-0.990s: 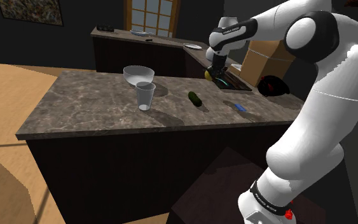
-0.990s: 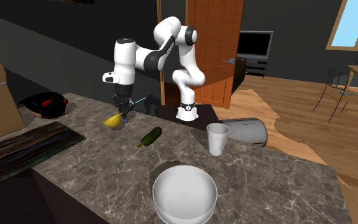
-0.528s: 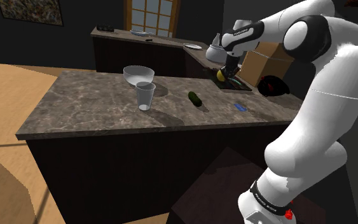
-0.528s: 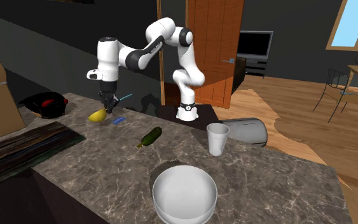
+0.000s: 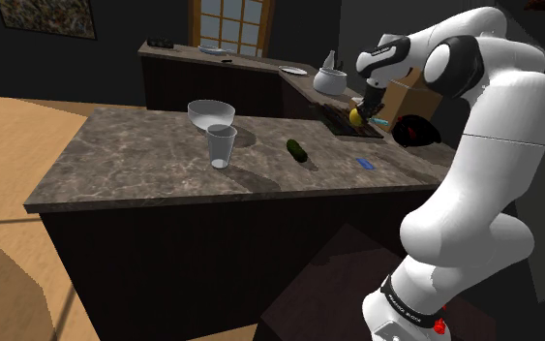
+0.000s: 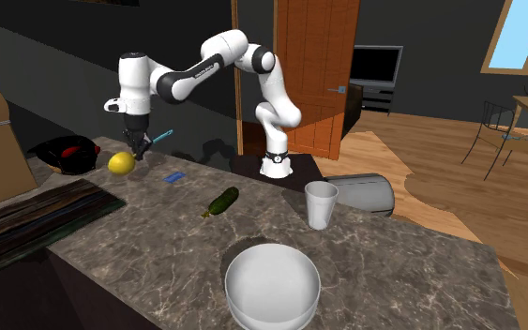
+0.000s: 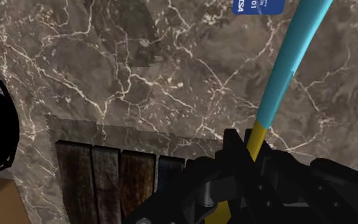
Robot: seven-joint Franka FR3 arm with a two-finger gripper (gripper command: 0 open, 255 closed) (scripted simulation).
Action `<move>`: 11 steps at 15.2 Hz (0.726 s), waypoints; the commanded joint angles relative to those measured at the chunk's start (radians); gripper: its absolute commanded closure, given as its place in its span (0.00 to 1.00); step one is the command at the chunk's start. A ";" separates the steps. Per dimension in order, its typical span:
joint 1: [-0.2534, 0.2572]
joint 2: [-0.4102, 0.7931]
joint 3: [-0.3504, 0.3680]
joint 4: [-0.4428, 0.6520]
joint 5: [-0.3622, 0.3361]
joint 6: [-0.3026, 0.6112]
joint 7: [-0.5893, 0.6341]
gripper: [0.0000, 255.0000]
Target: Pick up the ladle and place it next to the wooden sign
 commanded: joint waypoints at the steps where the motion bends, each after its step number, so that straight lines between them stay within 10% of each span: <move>1: -0.033 0.031 -0.010 0.036 0.016 0.000 -0.048 1.00; 11: -0.214 0.271 -0.033 0.399 0.105 -0.109 -0.253 1.00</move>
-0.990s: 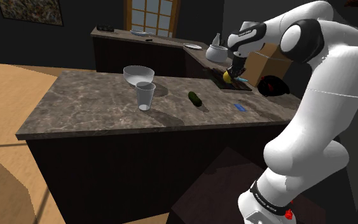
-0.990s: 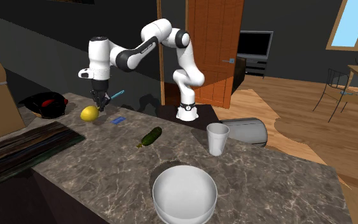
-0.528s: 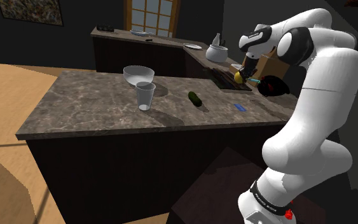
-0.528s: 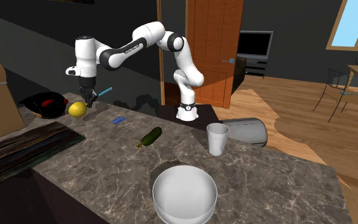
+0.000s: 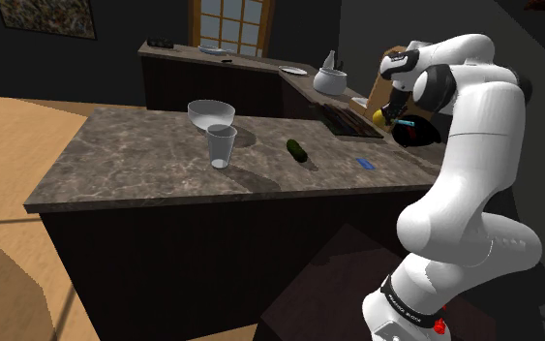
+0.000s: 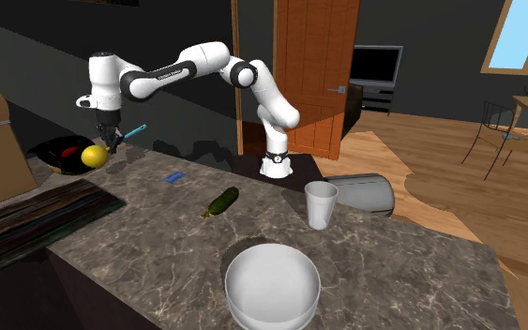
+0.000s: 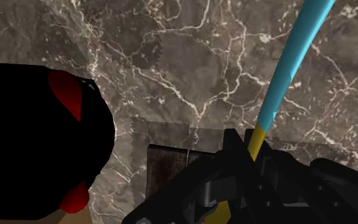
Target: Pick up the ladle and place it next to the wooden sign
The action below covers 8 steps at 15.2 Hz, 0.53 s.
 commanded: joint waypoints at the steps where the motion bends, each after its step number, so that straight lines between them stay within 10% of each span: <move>1: -0.021 0.027 0.000 0.029 0.009 0.000 -0.022 1.00; 8: -0.017 0.036 0.002 -0.051 0.010 0.088 -0.018 1.00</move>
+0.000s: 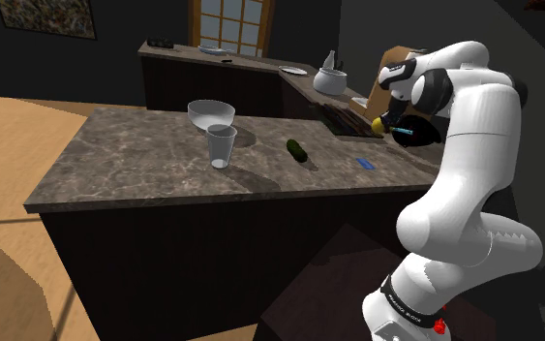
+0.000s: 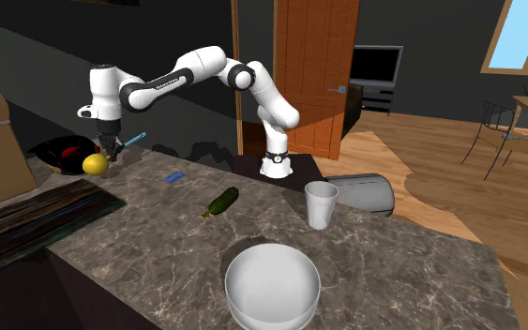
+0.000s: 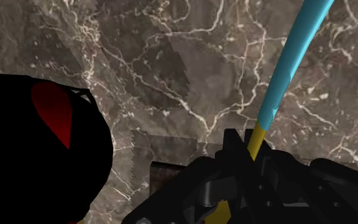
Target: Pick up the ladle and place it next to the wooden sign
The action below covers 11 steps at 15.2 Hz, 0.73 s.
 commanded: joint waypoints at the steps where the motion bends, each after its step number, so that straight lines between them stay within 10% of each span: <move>1: 0.001 0.002 0.000 -0.024 0.000 0.027 0.001 1.00; 11: 0.002 0.038 0.005 -0.102 0.006 0.139 0.004 1.00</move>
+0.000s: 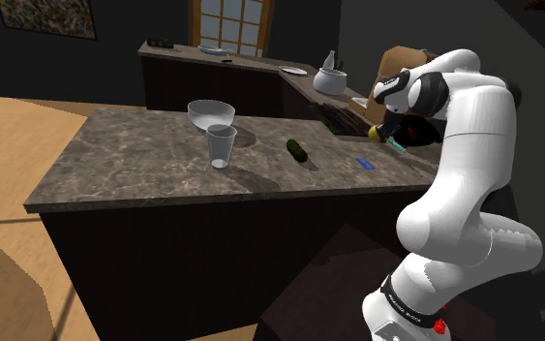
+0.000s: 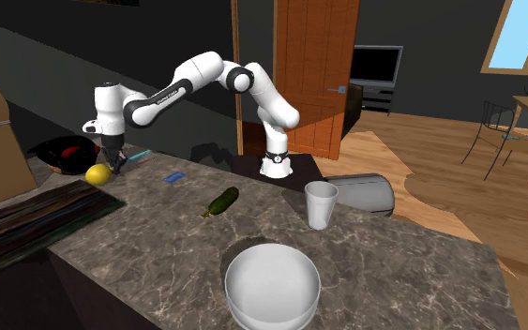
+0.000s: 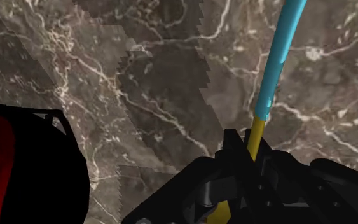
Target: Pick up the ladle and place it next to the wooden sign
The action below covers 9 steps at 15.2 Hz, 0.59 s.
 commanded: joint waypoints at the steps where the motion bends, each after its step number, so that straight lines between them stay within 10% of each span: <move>1: 0.003 0.006 0.004 -0.021 0.002 0.026 -0.001 1.00; 9: 0.002 0.014 0.005 -0.031 0.004 0.044 -0.001 1.00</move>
